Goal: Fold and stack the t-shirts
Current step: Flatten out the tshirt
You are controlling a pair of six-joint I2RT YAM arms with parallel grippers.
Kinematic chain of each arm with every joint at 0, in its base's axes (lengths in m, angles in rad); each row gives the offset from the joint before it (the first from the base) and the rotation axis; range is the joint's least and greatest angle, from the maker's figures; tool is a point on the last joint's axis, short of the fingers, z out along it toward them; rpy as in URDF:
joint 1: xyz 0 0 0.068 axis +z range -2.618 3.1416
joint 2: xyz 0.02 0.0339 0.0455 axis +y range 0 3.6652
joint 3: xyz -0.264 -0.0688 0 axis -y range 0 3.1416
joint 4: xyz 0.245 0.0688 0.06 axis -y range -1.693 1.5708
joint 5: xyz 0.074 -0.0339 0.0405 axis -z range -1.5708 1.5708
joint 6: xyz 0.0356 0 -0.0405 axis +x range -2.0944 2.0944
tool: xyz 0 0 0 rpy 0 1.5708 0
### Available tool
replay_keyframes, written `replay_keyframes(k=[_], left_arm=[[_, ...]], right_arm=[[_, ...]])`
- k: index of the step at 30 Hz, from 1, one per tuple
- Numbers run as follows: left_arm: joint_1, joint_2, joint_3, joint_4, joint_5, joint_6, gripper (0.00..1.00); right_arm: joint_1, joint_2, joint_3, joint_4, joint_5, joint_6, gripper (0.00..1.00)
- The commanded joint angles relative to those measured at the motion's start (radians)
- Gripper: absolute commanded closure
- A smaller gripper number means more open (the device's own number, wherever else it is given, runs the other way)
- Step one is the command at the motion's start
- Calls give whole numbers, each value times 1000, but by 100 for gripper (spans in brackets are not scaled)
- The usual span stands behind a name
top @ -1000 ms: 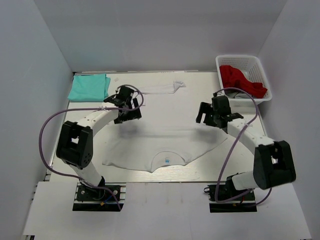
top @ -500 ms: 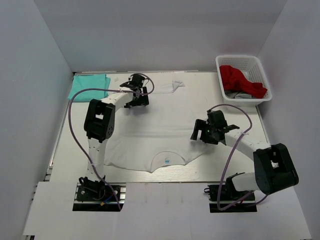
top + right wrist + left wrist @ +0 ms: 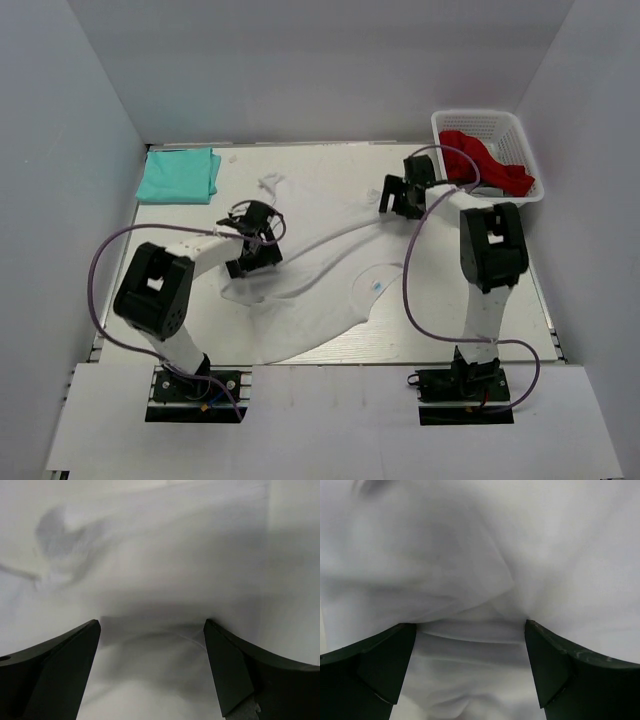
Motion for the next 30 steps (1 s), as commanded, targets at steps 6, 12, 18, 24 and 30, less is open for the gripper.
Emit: replay_keyframes(k=[6,12,18,24,30], left_arm=[[-170,-128,-102,-26,512,110,0],[-183,-183,70,-170,227,119,0],[-161,-93,205,-44,158,174,0],[-152,183,536,-101,55,236,0],[-88,487,789,-252,-66,194,0]], right_arm=[[-27,259,519,-103,-179,-308,10],[-7,153,556,-185,-173,-335,10],[35,-133,143,-173,-240,-176,10],[124,-464,-347,-98,-374,-50,10],[207,-650,-617,-38,-439,39,10]])
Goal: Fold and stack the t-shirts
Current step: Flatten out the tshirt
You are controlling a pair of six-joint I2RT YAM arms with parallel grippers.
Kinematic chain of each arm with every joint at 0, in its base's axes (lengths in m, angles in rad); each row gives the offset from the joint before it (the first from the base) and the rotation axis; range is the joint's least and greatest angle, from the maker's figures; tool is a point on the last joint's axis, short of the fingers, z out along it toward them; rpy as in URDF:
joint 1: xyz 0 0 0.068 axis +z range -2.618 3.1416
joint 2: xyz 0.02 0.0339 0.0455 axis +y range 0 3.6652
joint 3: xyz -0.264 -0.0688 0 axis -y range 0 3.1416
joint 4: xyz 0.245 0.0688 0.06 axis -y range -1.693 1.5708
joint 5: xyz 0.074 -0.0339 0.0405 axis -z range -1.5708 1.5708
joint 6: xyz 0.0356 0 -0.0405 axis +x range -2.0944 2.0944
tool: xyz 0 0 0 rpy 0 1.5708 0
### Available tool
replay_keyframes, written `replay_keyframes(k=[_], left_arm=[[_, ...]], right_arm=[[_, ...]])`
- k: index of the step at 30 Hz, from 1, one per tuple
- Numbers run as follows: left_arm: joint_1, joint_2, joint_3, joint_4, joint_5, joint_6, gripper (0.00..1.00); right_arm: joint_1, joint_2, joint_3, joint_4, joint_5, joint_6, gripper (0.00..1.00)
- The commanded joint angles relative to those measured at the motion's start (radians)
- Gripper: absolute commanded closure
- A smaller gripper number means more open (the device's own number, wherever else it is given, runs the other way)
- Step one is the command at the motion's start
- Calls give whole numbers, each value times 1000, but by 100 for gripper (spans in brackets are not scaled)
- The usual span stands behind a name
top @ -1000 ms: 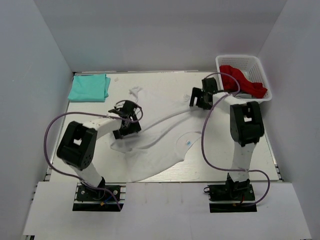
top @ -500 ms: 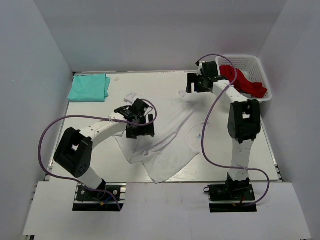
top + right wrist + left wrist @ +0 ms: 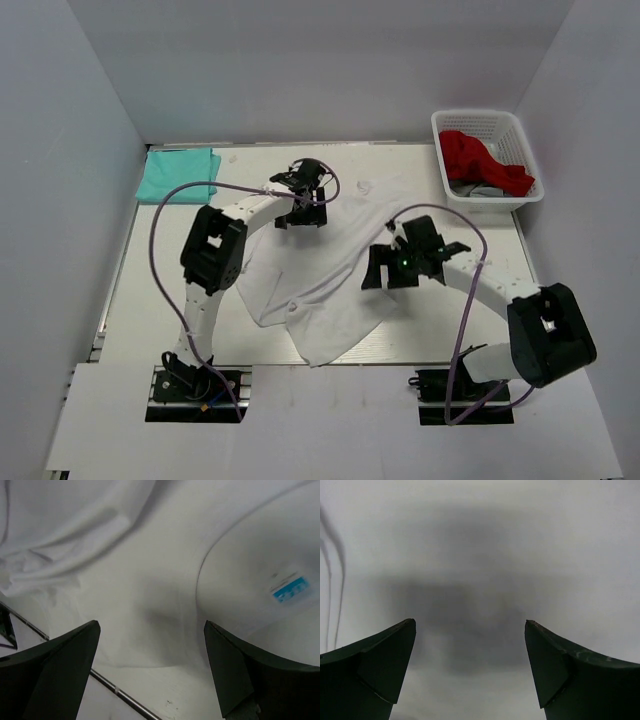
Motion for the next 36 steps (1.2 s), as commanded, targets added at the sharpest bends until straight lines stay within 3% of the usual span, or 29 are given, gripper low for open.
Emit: replay_keyframes(k=[1,4,7,15,24,27,30,33,36], left_arm=[[60,112,137,-131,-81,-21,0],[102,162,160,-120,-7,-21,0],[126,150,118,-96,2,-21,0],[155,96,41,-42,13,31,0],[165,67,1,76,120,148,0],[156,58,27,85,142,171,0],[146,24,39,85,142,186,0],[137,-21,50,73,154,199,0],[125,-93,15,21,145,170,0]], right_arm=[[30,-57,-103,82,-67,82,10],[22,-14,-117,87,-66,83,10],[13,87,-65,47,60,95,10],[-156,292,78,-13,298,97,10],[-312,481,403,-74,435,37,10],[-302,472,477,-81,395,-39,10],[-274,371,457,-38,249,-96,10],[-223,264,406,-47,284,-113,10],[-187,150,336,-60,414,-78,10]])
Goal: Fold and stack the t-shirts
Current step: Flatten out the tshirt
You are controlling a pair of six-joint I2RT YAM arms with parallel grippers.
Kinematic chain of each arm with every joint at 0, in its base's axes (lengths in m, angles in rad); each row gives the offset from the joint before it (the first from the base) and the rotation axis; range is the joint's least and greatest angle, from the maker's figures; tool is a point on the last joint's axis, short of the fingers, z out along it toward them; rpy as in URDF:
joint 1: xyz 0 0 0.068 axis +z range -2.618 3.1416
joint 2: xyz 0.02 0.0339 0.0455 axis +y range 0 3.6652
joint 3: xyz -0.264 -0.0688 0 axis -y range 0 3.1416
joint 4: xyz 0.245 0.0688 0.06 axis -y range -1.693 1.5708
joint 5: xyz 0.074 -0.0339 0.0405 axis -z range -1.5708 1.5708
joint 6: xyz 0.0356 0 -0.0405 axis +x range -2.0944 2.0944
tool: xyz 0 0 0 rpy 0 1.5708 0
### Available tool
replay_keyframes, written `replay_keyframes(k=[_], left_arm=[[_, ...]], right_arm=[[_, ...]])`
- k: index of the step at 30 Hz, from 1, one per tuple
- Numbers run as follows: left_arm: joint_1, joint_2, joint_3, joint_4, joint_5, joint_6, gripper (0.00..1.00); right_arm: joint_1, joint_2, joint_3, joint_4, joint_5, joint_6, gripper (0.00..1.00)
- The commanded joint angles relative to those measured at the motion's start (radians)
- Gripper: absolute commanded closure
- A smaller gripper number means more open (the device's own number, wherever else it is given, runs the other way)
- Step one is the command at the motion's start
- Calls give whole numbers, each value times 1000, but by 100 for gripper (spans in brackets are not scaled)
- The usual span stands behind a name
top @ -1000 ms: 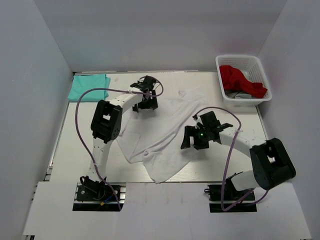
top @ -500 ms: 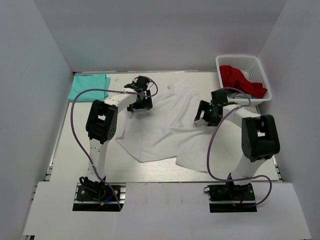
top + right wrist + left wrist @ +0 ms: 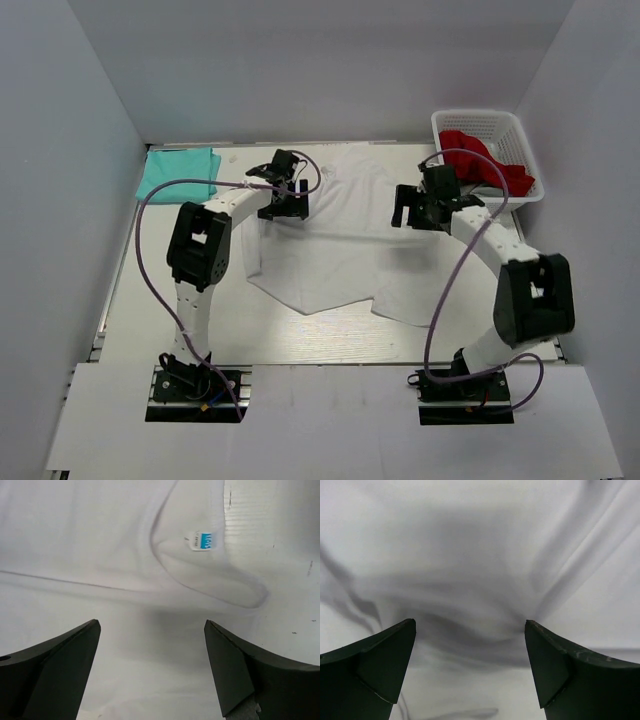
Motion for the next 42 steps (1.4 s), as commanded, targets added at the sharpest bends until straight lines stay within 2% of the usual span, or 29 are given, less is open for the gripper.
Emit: replay_keyframes(k=[1,7,13,18,23,26,29,30,32,34,36,42], left_arm=[[-35,-182,-35,-38,11,-18,0],[-135,-311,-221,-104,-33,-114,0],[-216,-347,-338,-149,-92,-194,0],[-227,-309,-347,-210,-168,-271,0],[-227,-267,-356,-167,-168,-285,9],[-227,-223,-332,-177,-159,-285,20],[-227,-207,-332,-198,-159,-285,38],[-227,-207,-332,-198,-170,-294,53],[-227,-239,-342,-198,-190,-294,64],[-227,-265,-343,-207,-190,-303,83],[-227,-293,-343,-216,-211,-315,90],[-227,-367,-362,-288,-220,-334,99]], right_arm=[[39,-159,-78,-14,100,3,10],[67,-235,-250,70,83,83,10],[67,-227,-342,136,62,133,10],[64,-195,-339,134,83,144,10],[62,-175,-339,121,103,146,10],[59,-169,-344,116,131,152,10],[60,-153,-336,108,148,159,10],[60,-149,-336,99,148,158,10],[59,-141,-341,99,154,160,10],[60,-135,-342,98,164,163,10],[56,-127,-342,91,172,164,10],[53,-98,-332,64,212,187,10]])
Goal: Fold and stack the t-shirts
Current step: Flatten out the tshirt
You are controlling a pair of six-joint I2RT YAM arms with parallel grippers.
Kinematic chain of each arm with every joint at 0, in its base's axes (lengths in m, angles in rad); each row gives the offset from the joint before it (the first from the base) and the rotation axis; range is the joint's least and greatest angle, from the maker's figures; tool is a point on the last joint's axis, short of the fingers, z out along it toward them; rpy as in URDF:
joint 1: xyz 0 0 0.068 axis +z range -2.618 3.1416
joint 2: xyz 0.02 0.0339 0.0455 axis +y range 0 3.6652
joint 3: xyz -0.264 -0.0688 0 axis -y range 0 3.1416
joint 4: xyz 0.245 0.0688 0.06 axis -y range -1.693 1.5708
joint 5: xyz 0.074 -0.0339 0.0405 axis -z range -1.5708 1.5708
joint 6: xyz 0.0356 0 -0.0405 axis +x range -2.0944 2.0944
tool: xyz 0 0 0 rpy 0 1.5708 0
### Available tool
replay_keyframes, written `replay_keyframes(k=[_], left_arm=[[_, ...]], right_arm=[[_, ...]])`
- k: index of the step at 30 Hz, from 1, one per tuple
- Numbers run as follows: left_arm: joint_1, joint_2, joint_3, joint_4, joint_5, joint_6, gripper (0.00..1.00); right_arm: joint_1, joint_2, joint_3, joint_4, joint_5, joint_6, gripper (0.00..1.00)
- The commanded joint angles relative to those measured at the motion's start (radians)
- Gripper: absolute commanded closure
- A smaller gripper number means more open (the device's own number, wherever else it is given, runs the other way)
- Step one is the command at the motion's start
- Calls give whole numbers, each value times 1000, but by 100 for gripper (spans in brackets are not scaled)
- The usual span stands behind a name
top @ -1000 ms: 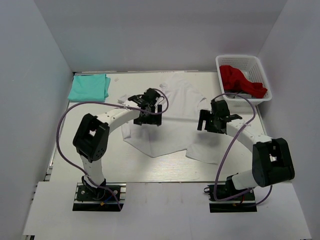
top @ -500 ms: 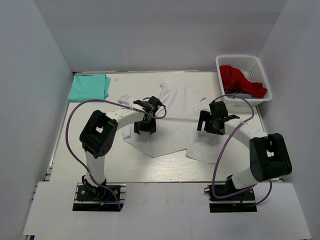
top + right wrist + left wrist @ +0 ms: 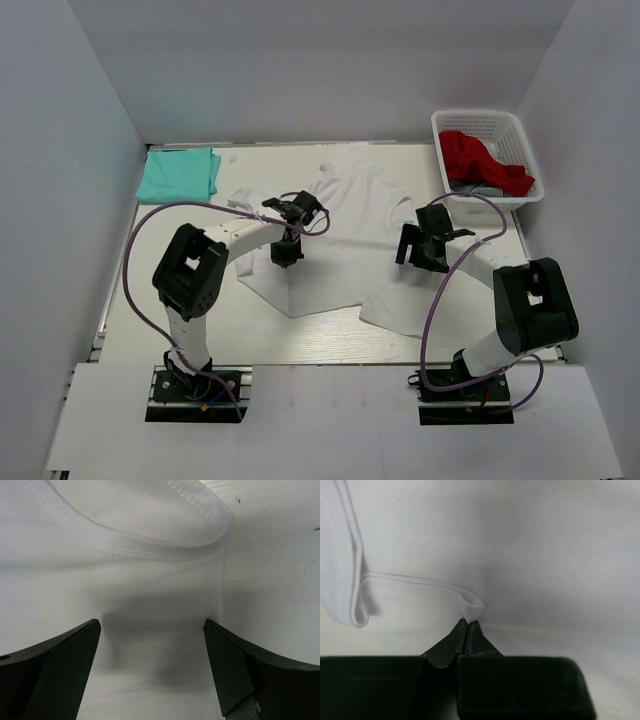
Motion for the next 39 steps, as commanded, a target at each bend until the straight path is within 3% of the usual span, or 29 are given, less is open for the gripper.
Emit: replay_keyframes(k=[1,14,20,26,29,33,34,35,39], left_arm=[[-2,-107,-16,-67,-37,-35,100],[-2,-327,-223,-189,-17,-119,100],[-2,-495,-441,-260,136,-185,100],[-11,-607,-630,-240,445,-185,99],[-22,-664,-656,-268,495,-196,88],[-31,-700,-615,-375,506,-205,60],[-31,-710,-590,-400,494,-205,44],[-31,-710,-575,-400,465,-205,1],[-31,-638,-451,-372,345,-191,0]], right_arm=[[-4,24,22,-31,48,28,10],[-31,100,19,-50,111,82,10],[-54,106,10,-43,85,85,10],[-53,111,12,-20,35,82,10],[-54,110,7,-14,38,85,10],[-57,111,15,-23,54,82,10],[-54,113,15,-22,56,85,10],[-56,113,18,-20,53,82,10],[-53,87,12,-2,35,57,10]])
